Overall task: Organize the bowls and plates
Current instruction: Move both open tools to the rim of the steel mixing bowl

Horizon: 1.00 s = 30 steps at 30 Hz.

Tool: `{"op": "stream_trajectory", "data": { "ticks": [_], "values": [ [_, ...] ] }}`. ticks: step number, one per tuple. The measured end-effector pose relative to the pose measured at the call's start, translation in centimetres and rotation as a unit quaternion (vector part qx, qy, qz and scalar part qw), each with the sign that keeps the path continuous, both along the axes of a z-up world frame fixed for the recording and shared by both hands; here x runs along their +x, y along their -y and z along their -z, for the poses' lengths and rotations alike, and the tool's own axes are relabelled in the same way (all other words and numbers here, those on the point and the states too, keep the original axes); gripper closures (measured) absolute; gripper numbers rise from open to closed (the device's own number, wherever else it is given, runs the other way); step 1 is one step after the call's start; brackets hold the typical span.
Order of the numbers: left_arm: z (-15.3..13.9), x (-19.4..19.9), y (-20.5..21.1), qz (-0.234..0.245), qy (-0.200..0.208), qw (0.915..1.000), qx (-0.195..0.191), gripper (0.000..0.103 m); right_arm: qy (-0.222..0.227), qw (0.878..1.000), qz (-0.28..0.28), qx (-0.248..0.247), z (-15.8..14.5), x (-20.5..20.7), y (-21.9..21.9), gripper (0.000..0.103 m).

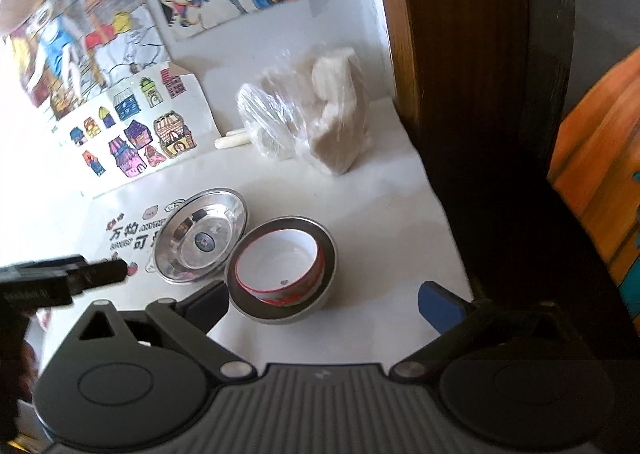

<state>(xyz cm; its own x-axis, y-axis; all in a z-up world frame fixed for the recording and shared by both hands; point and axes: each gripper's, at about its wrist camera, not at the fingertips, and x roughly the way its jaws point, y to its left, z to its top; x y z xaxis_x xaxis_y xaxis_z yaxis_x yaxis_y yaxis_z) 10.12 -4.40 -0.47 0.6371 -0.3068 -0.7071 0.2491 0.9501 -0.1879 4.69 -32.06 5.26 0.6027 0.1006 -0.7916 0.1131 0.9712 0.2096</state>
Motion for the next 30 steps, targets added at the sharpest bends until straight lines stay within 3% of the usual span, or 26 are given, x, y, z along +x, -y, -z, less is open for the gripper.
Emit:
{"op": "stream_trajectory", "data": {
  "ticks": [9, 20, 30],
  "values": [
    [-1.5, -2.5, -0.1, 0.003, 0.034, 0.9994, 0.002, 0.001, 0.043, 0.997, -0.018, -0.068, -1.7, -2.8, -1.4, 0.0],
    [0.0, -0.2, 1.7, -0.031, -0.009, 0.9987, 0.04, 0.001, 0.011, 0.995, -0.052, -0.083, -0.5, -1.1, -0.8, 0.0],
    [1.3, 4.2, 4.9, -0.055, -0.055, 0.9958, 0.048, 0.002, -0.036, 0.993, -0.089, -0.074, 2.0, 4.8, 2.6, 0.0]
  ]
}}
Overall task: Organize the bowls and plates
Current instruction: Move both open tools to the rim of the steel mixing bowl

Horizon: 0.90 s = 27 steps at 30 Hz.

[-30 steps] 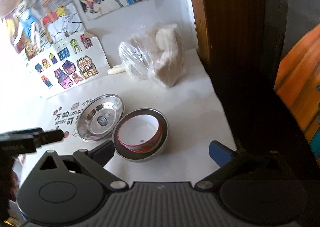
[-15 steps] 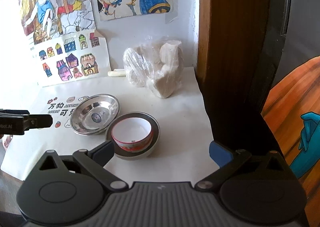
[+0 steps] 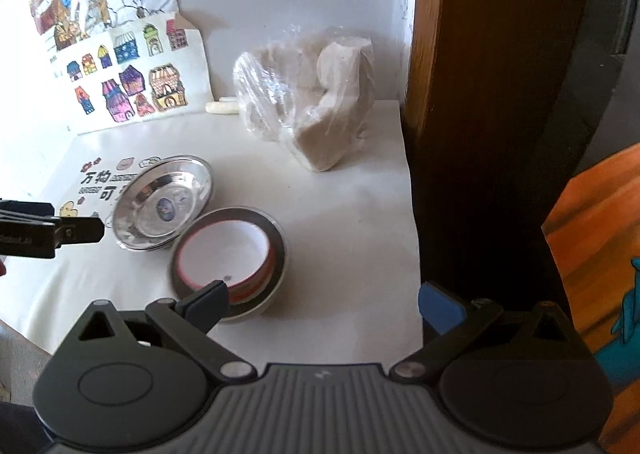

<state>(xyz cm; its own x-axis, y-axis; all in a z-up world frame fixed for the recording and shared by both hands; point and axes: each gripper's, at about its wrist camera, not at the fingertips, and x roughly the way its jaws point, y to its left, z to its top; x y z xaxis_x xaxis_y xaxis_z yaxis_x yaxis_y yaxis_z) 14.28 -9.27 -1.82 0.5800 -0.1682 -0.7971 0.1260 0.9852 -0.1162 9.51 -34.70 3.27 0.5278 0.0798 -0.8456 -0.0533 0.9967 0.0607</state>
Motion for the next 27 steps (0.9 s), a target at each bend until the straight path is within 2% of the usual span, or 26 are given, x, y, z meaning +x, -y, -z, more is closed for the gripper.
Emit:
{"op": "stream_trajectory", "data": {
  "ticks": [6, 14, 23, 27],
  "values": [
    [1.0, 1.9, 1.4, -0.026, -0.027, 0.9993, 0.002, 0.003, -0.025, 0.999, -0.027, 0.001, 1.5, 3.6, 2.1, 0.0],
    [3.0, 2.8, 2.5, -0.058, -0.088, 0.9943, 0.013, 0.003, -0.058, 0.996, -0.068, 0.014, 3.6, 7.5, 3.5, 0.0],
    [5.6, 2.3, 1.2, -0.114, -0.169, 0.9778, -0.045, 0.003, -0.094, 0.989, -0.115, 0.009, 6.0, 9.2, 2.6, 0.0],
    [6.6, 3.0, 1.1, -0.112, -0.189, 0.9746, -0.043, 0.003, -0.104, 0.986, -0.127, 0.015, 6.6, 9.7, 2.0, 0.0]
  ]
}}
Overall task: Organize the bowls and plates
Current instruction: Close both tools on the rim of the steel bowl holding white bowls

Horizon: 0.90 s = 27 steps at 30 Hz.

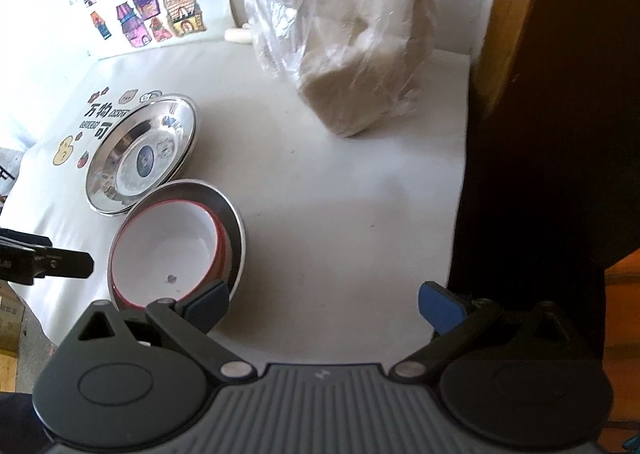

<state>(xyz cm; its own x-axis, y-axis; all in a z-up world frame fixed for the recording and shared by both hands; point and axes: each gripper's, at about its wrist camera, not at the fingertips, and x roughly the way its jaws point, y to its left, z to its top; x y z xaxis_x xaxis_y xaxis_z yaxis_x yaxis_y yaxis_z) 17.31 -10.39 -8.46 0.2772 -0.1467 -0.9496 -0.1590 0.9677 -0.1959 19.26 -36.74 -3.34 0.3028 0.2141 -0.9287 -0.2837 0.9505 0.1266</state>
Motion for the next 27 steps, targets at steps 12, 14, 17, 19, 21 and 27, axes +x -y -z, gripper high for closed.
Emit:
{"op": "stream_trajectory", "data": {
  "ticks": [12, 14, 17, 19, 21, 27],
  "values": [
    [1.0, 2.0, 0.6, 0.027, -0.021, 0.9994, 0.002, 0.003, -0.012, 1.0, -0.001, -0.004, 0.7, 0.6, -0.3, 0.0],
    [1.0, 2.1, 0.6, 0.03, -0.021, 0.9993, 0.006, 0.003, -0.013, 1.0, -0.003, -0.003, 0.8, 0.7, -0.4, 0.0],
    [1.0, 2.1, 0.7, 0.034, -0.023, 0.9991, 0.008, 0.003, -0.016, 1.0, -0.003, -0.003, 0.9, 0.8, -0.5, 0.0],
    [1.1, 2.1, 0.6, 0.034, -0.024, 0.9991, 0.008, 0.003, -0.018, 1.0, -0.005, -0.004, 1.0, 0.8, -0.7, 0.0],
    [1.1, 2.2, 0.7, 0.035, -0.024, 0.999, 0.012, 0.003, -0.02, 1.0, -0.008, -0.005, 1.1, 0.8, -0.8, 0.0],
    [1.2, 2.4, 1.0, 0.038, -0.023, 0.9989, 0.018, 0.004, -0.021, 0.999, -0.02, -0.013, 1.5, 0.9, -1.4, 0.0]
  ]
}}
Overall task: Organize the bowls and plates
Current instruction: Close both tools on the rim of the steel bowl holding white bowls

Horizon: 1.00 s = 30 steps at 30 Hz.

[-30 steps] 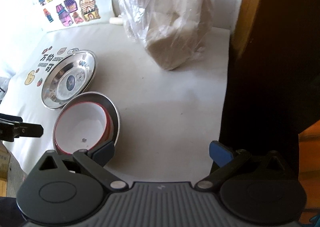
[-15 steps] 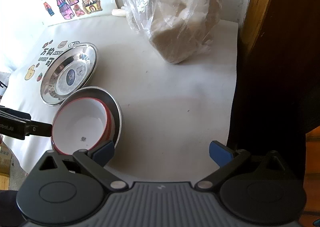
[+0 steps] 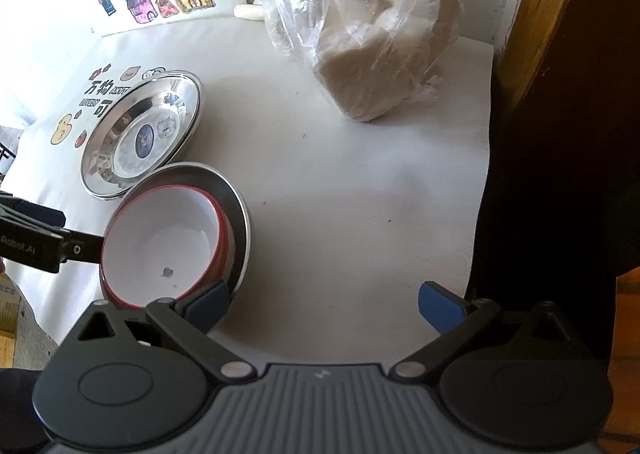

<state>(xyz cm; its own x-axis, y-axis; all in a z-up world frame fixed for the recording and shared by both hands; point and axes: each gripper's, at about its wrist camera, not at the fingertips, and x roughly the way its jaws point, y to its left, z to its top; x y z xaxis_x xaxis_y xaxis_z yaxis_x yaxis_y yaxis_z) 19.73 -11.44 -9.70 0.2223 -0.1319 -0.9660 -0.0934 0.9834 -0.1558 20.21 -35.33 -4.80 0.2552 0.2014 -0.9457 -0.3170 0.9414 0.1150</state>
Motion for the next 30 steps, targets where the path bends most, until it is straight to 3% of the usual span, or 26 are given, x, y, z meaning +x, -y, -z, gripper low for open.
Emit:
{"op": "stream_trajectory", "data": {
  "ticks": [13, 19, 23, 30],
  "values": [
    [0.8, 0.5, 0.6, 0.002, -0.003, 1.0, 0.005, 0.016, 0.012, 0.999, -0.032, -0.016, 0.5, 0.2, -1.2, 0.0],
    [1.4, 0.8, 0.9, 0.009, -0.009, 0.9999, -0.005, 0.03, 0.014, 0.999, -0.04, -0.018, 0.8, 0.3, -1.4, 0.001],
    [1.6, 0.9, 0.7, 0.001, -0.011, 0.9998, -0.015, 0.033, 0.009, 0.999, -0.042, -0.011, 0.9, 0.5, -1.4, 0.006],
    [1.5, 0.9, 0.7, 0.002, -0.011, 0.9994, -0.033, 0.046, 0.002, 0.999, -0.05, 0.019, 0.7, 0.5, -1.6, 0.03]
  ]
}}
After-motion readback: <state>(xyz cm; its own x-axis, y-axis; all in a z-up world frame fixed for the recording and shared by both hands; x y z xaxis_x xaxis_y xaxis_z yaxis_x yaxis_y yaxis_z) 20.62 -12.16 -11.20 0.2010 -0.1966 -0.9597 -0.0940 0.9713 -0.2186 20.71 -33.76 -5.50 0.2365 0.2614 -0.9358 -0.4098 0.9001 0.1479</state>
